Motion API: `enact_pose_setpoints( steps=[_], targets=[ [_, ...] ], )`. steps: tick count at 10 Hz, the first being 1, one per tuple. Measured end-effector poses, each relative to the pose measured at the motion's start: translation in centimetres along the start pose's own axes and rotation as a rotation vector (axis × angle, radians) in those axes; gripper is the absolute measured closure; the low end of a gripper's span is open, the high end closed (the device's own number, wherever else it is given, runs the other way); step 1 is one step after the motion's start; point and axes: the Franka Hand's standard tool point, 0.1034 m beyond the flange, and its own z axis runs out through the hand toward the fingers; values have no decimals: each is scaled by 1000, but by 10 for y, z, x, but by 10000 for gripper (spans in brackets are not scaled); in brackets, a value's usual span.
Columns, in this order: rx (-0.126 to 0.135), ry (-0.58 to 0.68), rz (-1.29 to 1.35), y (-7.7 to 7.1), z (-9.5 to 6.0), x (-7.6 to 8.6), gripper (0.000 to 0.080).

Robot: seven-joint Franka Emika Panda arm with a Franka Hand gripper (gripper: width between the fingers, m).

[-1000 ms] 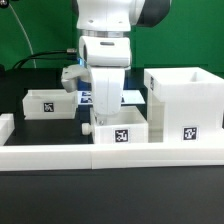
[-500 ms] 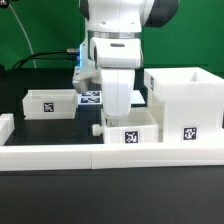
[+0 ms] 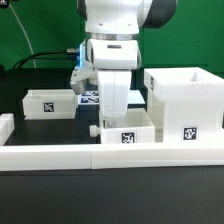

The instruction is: Assemble drawer

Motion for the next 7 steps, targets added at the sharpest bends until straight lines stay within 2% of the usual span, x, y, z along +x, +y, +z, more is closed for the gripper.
enact_pose_setpoints(
  steps=[7],
  targets=[
    [1, 0, -8, 0, 0, 15, 757]
  ],
)
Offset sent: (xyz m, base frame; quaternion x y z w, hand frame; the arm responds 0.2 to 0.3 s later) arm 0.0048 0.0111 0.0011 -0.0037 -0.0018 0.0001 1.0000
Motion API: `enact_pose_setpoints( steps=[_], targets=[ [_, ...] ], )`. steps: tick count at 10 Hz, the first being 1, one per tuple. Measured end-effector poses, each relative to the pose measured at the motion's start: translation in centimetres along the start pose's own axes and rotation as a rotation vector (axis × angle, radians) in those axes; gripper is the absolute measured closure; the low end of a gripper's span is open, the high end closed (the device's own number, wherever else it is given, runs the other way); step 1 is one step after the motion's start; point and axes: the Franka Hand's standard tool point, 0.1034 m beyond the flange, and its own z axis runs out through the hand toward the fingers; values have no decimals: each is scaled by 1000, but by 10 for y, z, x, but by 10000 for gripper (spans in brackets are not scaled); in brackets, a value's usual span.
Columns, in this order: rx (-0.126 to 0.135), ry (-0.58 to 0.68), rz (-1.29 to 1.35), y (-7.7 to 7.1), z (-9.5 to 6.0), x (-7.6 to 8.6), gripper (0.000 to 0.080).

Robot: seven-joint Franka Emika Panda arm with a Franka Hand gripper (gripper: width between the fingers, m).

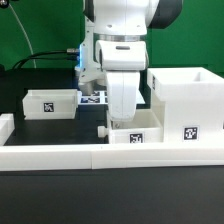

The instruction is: Assemble drawer

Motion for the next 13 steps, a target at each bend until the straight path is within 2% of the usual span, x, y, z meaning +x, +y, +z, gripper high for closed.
enact_pose_setpoints(
  steps=[2, 3, 9, 13],
  targets=[
    [6, -1, 8, -1, 0, -1, 757],
    [19, -3, 10, -1, 0, -2, 757],
    [14, 1, -7, -1, 0, 12, 757],
    [10, 2, 22, -1, 0, 10, 757]
  ],
)
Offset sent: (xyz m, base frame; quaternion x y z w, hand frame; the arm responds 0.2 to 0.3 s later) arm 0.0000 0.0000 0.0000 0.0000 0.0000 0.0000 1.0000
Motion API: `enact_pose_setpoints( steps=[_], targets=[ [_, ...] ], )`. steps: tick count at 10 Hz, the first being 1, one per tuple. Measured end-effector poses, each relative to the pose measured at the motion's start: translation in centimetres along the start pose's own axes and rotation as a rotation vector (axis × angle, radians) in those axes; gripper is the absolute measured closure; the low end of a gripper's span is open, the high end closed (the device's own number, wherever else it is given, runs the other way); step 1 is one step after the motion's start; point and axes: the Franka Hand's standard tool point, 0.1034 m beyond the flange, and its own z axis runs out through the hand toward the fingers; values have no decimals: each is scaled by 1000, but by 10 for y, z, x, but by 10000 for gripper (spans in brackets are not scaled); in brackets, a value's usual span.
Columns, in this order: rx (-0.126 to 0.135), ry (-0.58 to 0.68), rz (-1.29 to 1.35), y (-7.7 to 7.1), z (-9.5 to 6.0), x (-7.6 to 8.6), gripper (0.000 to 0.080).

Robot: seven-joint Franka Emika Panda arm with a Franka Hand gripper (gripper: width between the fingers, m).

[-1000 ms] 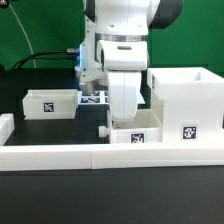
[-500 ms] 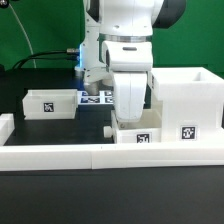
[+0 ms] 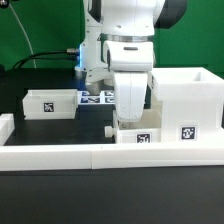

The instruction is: Assemble drawer

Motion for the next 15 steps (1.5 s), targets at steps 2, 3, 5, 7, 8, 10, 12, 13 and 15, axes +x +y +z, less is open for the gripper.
enact_pose_setpoints(
  steps=[2, 3, 5, 7, 8, 10, 12, 13, 15],
  targets=[
    [0, 0, 1, 0, 0, -1, 757],
    [2, -3, -7, 0, 0, -2, 757],
    [-5, -12, -19, 1, -1, 6, 757],
    [-9, -13, -25, 2, -1, 8, 757],
    [-16, -12, -24, 2, -1, 8, 757],
    [-16, -12, -22, 2, -1, 7, 757],
    [-16, -12, -23, 2, -1, 7, 757],
    [-18, -18, -38, 3, -1, 7, 757],
    [-18, -18, -35, 3, -1, 6, 757]
  ],
)
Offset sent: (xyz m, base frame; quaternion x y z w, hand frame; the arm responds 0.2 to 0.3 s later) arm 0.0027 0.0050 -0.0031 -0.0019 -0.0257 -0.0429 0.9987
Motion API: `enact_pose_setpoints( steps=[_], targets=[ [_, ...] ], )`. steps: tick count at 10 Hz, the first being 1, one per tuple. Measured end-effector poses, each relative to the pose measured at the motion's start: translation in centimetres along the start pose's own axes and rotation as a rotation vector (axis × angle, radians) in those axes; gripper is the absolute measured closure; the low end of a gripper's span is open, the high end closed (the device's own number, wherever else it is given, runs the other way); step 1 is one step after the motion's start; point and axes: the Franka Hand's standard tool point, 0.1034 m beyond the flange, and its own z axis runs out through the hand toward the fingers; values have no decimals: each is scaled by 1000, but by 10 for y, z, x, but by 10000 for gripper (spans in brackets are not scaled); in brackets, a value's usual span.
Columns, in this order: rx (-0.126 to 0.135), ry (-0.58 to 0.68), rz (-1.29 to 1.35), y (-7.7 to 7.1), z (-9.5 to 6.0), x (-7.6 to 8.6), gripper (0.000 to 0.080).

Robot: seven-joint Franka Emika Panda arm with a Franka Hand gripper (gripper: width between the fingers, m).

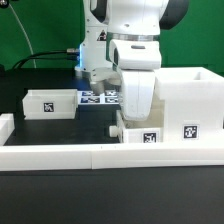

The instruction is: Assemble drawer

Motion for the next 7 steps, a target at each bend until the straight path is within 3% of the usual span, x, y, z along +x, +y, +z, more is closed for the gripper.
enact_pose_setpoints(
  steps=[1, 2, 3, 4, 5, 6, 7],
  targets=[
    [1, 0, 1, 0, 0, 0, 757],
    [3, -1, 17, 0, -3, -1, 573],
    [-6, -1, 25, 3, -8, -1, 438],
    [-10, -2, 26, 5, -14, -1, 438],
    [-15, -4, 27, 7, -23, -2, 256],
    [-13, -7, 30, 8, -31, -4, 183],
    [-15, -10, 33, 10, -38, -8, 183]
  ],
)
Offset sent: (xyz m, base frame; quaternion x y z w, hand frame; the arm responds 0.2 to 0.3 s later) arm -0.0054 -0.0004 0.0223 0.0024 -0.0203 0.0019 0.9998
